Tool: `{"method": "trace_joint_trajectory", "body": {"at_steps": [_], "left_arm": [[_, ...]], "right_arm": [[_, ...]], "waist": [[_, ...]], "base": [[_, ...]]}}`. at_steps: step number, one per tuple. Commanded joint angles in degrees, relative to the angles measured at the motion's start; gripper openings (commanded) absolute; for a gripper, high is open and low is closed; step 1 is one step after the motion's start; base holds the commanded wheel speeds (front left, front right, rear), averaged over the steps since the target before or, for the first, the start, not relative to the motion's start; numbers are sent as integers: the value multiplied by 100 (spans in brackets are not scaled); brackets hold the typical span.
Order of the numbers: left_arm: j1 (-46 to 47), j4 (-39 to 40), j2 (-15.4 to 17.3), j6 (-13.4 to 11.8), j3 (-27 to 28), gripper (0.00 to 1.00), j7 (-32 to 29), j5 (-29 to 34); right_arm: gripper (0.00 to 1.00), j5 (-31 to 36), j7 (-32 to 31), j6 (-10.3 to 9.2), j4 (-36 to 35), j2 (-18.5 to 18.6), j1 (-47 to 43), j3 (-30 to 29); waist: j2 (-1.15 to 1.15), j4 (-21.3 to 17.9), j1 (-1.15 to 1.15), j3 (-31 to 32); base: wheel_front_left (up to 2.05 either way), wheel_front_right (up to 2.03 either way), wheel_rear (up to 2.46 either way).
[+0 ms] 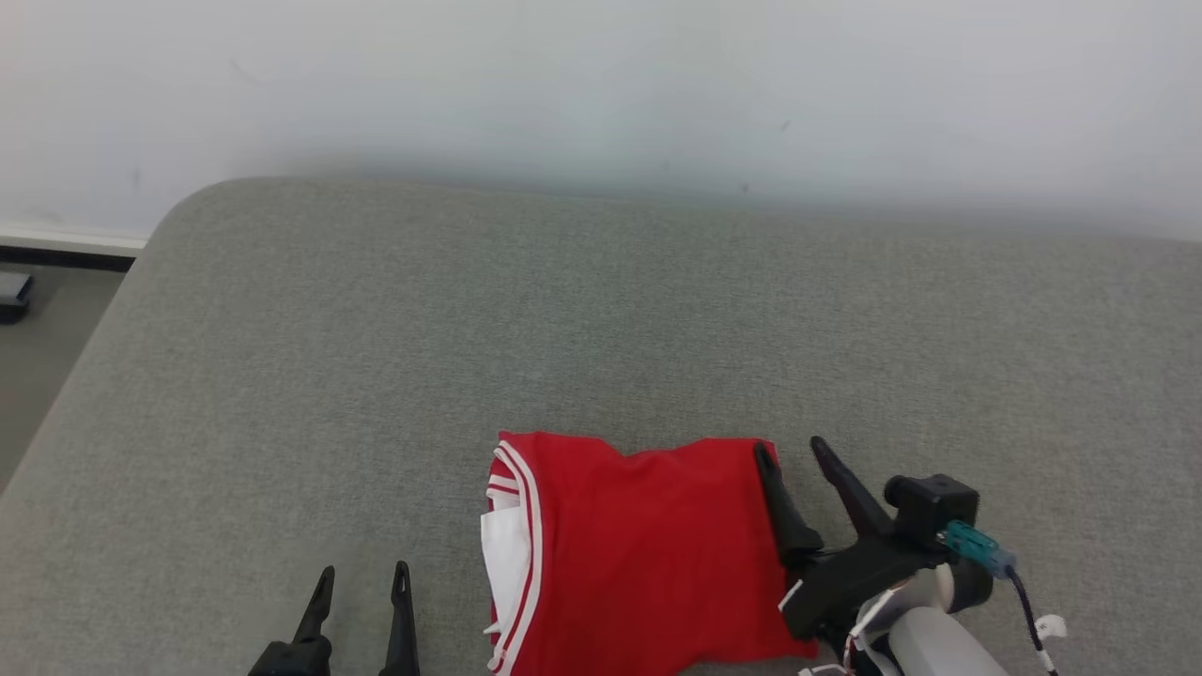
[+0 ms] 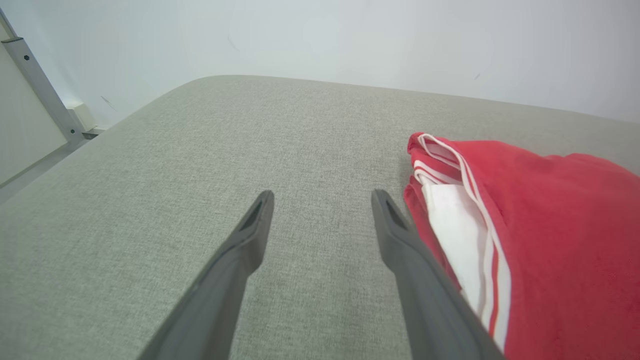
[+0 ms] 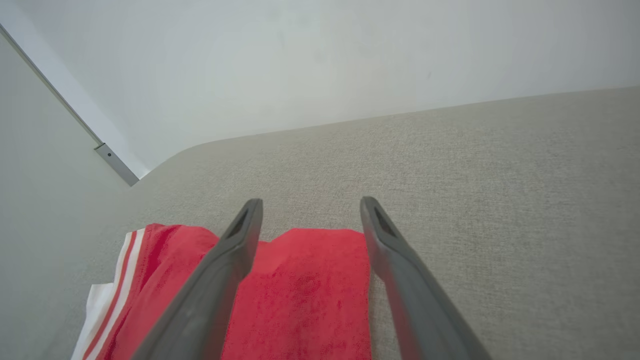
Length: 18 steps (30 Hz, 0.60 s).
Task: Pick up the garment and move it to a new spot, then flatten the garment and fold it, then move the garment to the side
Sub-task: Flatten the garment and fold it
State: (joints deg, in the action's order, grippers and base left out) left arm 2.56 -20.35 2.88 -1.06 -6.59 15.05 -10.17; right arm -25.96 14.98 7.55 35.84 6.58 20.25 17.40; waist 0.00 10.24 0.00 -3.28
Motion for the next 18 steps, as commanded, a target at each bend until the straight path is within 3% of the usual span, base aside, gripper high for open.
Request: {"method": "trace_joint_trajectory", "body": {"at_steps": [1, 8, 18], "left_arm": [[72, 34, 3, -5, 37, 100, 17, 42], [51, 24, 4, 17, 236, 100, 17, 69], [-175, 15, 4, 51, 478, 100, 17, 183]], "right_arm": [[100, 87, 20, -14, -51, -5, -116, -153], [100, 919, 21, -14, -552, -169, -689, -1227], [100, 1529, 22, -14, -982, -342, -1266, -1812]], "waist": [[0, -231, 0, -9], [0, -623, 0, 59], [0, -1035, 0, 239]], "base": [[0, 0, 0], [0, 0, 0], [0, 0, 0]]}}
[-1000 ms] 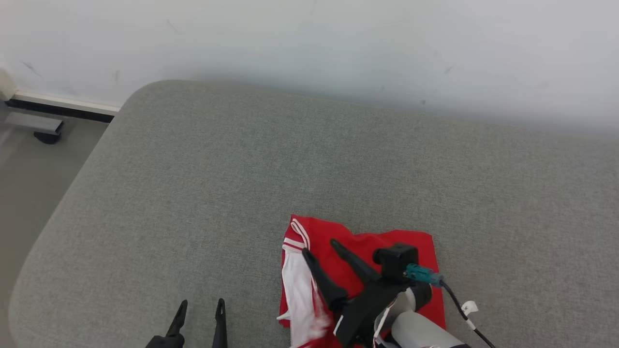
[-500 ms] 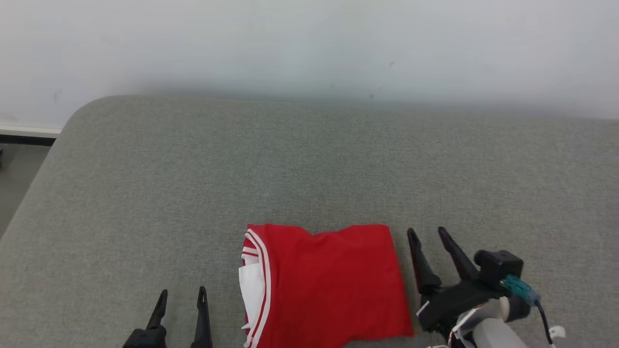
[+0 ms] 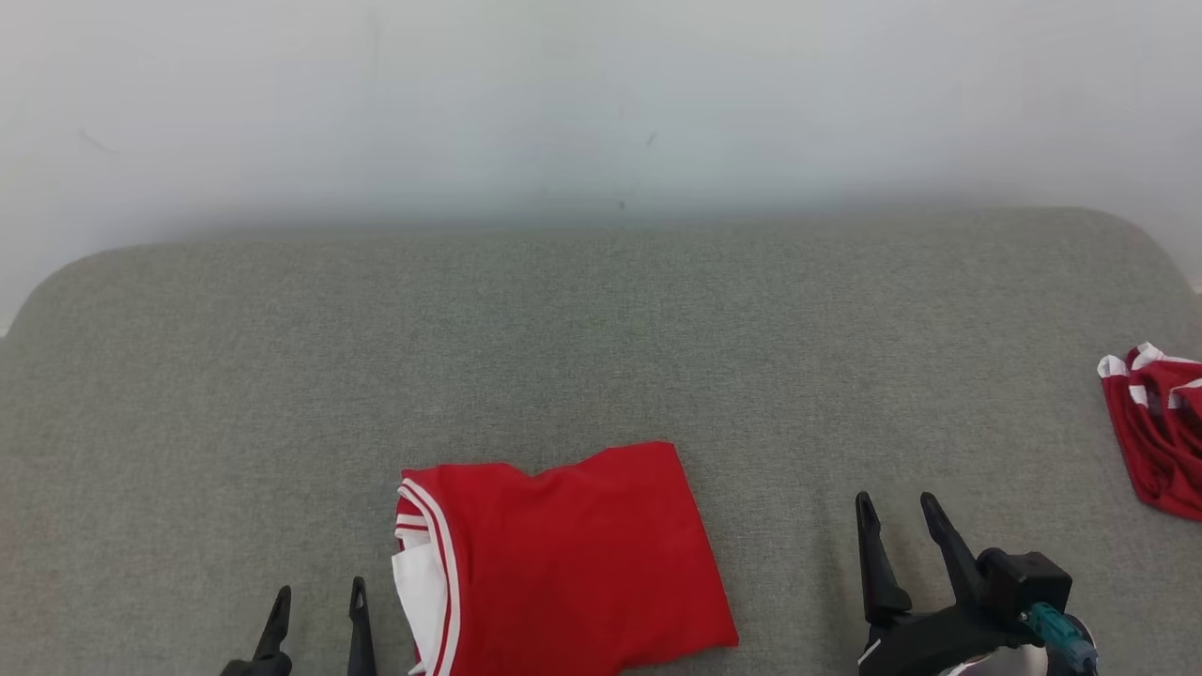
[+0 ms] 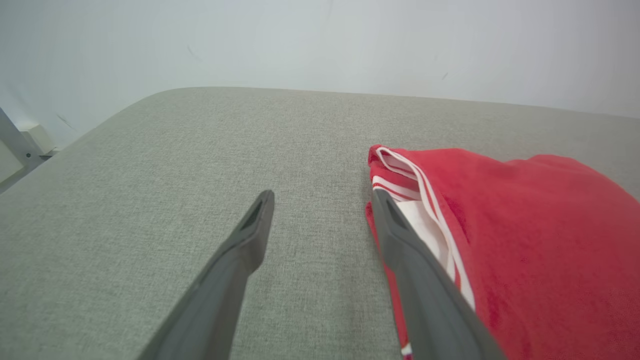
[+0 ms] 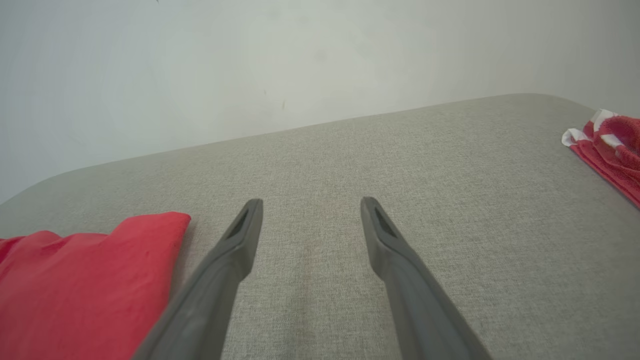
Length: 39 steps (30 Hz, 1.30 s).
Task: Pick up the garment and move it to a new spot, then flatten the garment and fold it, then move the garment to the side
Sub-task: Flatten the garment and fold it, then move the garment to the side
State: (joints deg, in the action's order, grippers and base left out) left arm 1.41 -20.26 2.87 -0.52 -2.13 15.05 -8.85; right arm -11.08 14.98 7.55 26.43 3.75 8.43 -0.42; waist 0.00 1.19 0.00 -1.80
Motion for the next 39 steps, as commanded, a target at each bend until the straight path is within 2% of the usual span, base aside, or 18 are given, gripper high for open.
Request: {"method": "trace_joint_trajectory", "body": {"at_steps": [1, 11, 20, 32, 39], "left_arm": [[-85, 19, 3, -5, 66, 100, 17, 57], [-260, 111, 4, 1, 182, 100, 17, 147], [-455, 287, 4, -6, 214, 100, 17, 238], [-490, 331, 3, 1, 213, 100, 17, 197], [-373, 363, 4, 51, 82, 100, 17, 211]], "right_arm": [[100, 69, 22, -14, -53, -67, -132, -56], [100, 202, 22, -14, -186, -90, -403, -87], [100, -94, 22, -14, -212, -91, -519, 19], [100, -122, 22, -14, -236, -91, -531, 91], [100, -121, 23, -14, -186, -91, -474, 236]], "waist": [[0, -163, 0, 110], [0, -318, 0, 253], [0, -336, 0, 355], [0, -273, 0, 329], [0, -36, 0, 163]], "base": [[0, 0, 0], [0, 0, 0], [0, 0, 0], [0, 0, 0], [0, 0, 0]]}}
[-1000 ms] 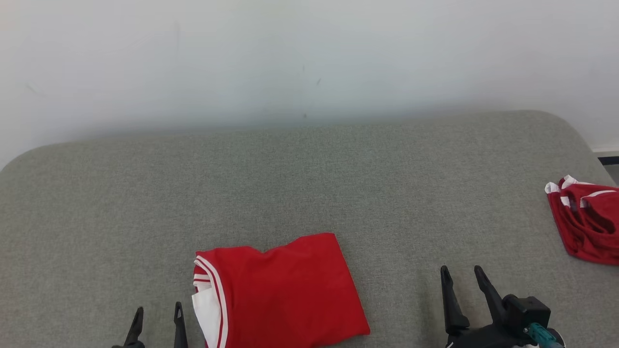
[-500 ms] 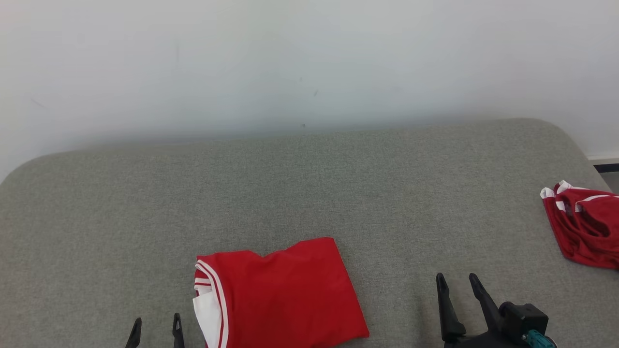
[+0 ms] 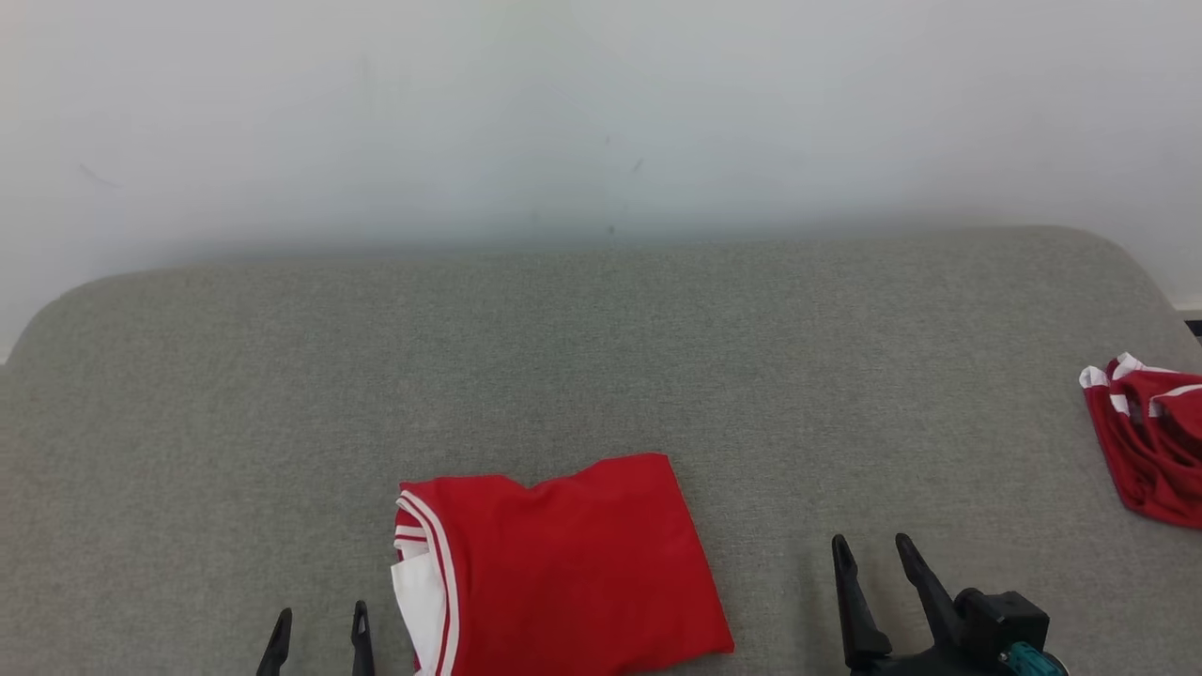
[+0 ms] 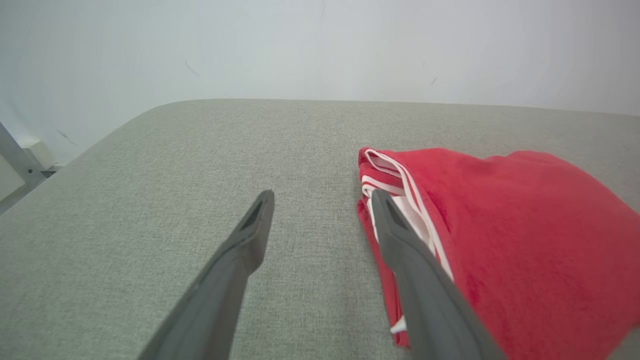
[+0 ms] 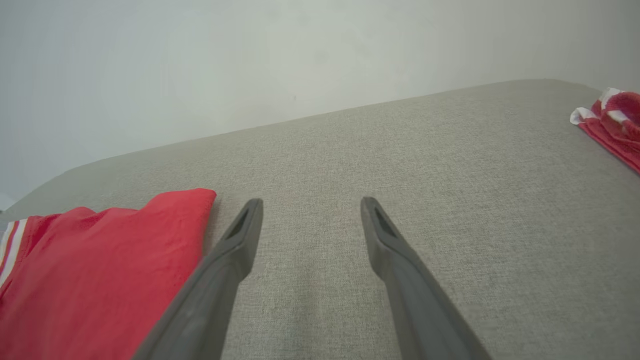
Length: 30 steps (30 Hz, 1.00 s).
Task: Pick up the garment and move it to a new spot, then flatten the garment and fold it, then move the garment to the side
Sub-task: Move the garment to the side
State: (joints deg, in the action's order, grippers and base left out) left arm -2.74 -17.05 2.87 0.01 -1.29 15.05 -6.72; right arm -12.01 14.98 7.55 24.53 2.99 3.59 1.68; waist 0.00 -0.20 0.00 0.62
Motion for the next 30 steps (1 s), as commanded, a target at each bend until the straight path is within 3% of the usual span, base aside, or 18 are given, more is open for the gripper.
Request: {"method": "trace_joint_trajectory", "body": {"at_steps": [1, 13, 21, 26, 27, 28, 29, 30], "left_arm": [[52, 62, 3, 18, -37, 100, 17, 5], [308, 80, 3, 11, -490, 100, 17, -55], [438, 121, 1, -98, -678, 100, 17, -156], [451, 94, 2, -98, -690, 100, 17, -168], [458, 91, 3, -109, -682, 100, 17, -172], [477, 92, 2, -121, -682, 100, 17, -174], [492, 102, 0, -127, -690, 100, 17, -167], [496, 120, 3, -134, -669, 100, 17, -153]], "right_arm": [[100, -43, 23, -14, 17, -15, 31, 67], [100, -225, 23, -14, 236, -15, 483, 576], [100, -309, 23, -14, 920, -11, 938, 755], [100, -414, -16, -14, 1814, -11, 1293, 910], [71, -508, -18, -14, 1923, -18, 1349, 966], [16, -578, -17, -14, 1956, -20, 1401, 1006], [0, -603, -17, -14, 1969, -22, 1445, 1022], [0, -644, -17, -13, 1975, -24, 1466, 1040]], "waist": [[0, 160, 0, -111], [0, 933, 0, -697], [0, 1408, 0, -1007], [0, 1464, 0, -1078], [0, 1449, 0, -1084], [0, 1423, 0, -1084], [0, 1388, 0, -1080], [0, 1326, 0, -1068]], "base": [[0, 0, 0], [0, 0, 0], [0, 0, 0], [0, 0, 0], [0, 0, 0], [0, 0, 0], [0, 0, 0], [0, 0, 0]]}}
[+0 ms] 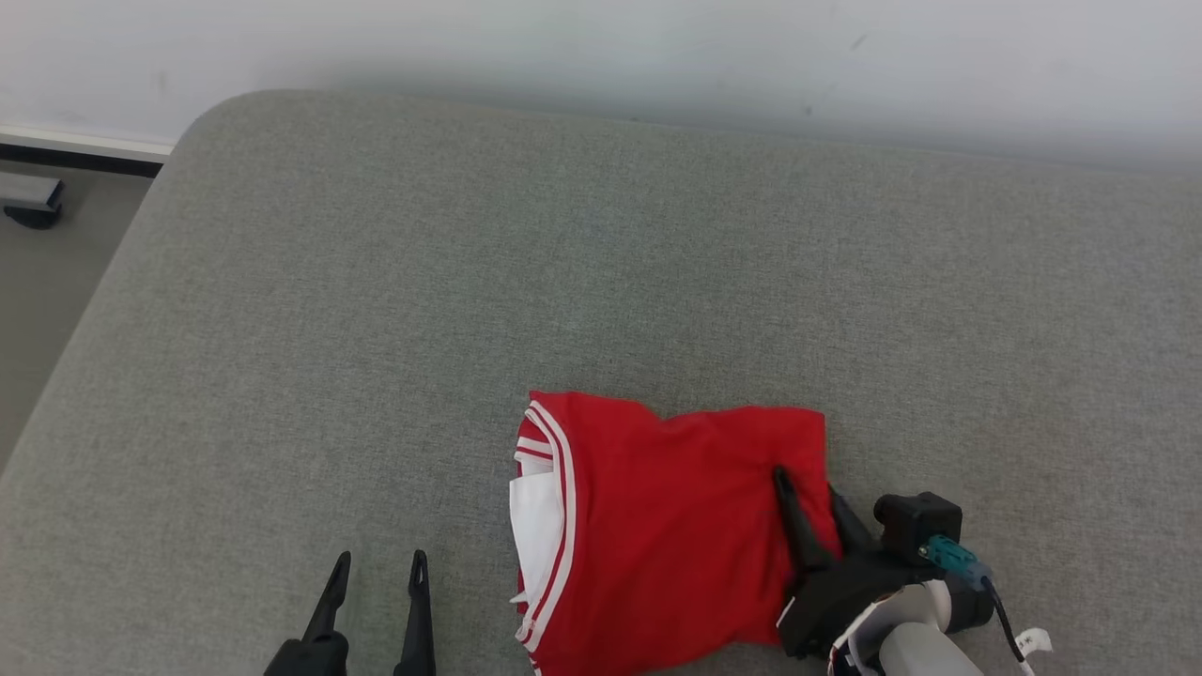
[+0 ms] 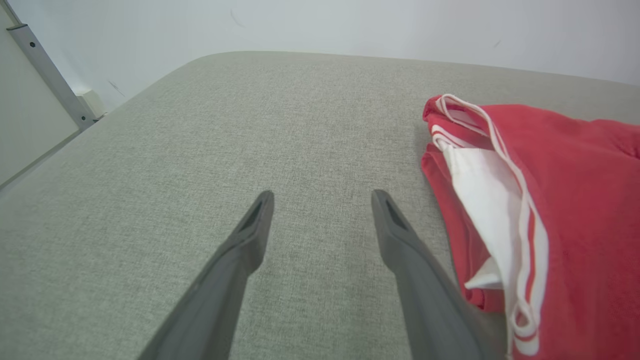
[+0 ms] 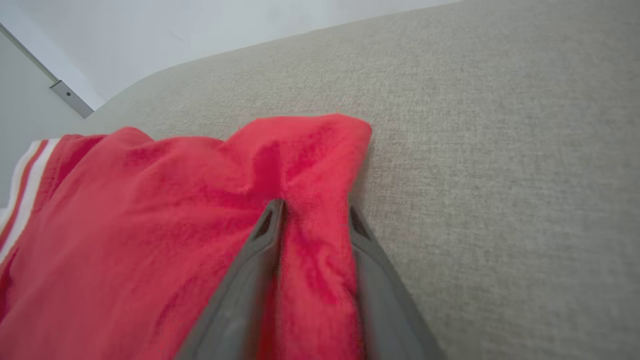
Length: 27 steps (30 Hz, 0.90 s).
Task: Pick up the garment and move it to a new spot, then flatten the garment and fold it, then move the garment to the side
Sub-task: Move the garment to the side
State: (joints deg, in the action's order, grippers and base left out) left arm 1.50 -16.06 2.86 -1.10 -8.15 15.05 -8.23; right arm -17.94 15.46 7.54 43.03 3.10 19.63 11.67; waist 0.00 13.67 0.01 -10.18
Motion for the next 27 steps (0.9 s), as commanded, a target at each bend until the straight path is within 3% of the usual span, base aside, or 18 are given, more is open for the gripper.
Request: {"method": "trace_joint_trajectory", "body": {"at_steps": [1, 7, 20, 21, 27], "left_arm": [[67, 25, 6, -16, 30, 100, 17, 24], [24, -19, 4, 73, 169, 100, 17, 122], [125, -23, 5, 190, 285, 100, 17, 177], [125, -23, 5, 190, 285, 100, 17, 177], [276, -39, 7, 272, 237, 100, 17, 256]], "right_arm": [[0, -92, -63, -12, 111, -36, -142, 18], [0, -128, -46, -15, -46, 14, -275, -289], [0, 22, -38, -14, -471, -10, -582, -794], [0, 22, -38, -14, -471, -10, -582, -794], [0, -44, -37, -14, -561, -18, -649, -874]], "waist": [[0, -122, -1, 32], [0, -804, -1, 231], [0, -3179, -1, 412], [0, -3179, -1, 412], [0, -4075, -1, 308]], "base": [[0, 0, 0], [0, 0, 0], [0, 0, 0], [0, 0, 0], [0, 0, 0]]}}
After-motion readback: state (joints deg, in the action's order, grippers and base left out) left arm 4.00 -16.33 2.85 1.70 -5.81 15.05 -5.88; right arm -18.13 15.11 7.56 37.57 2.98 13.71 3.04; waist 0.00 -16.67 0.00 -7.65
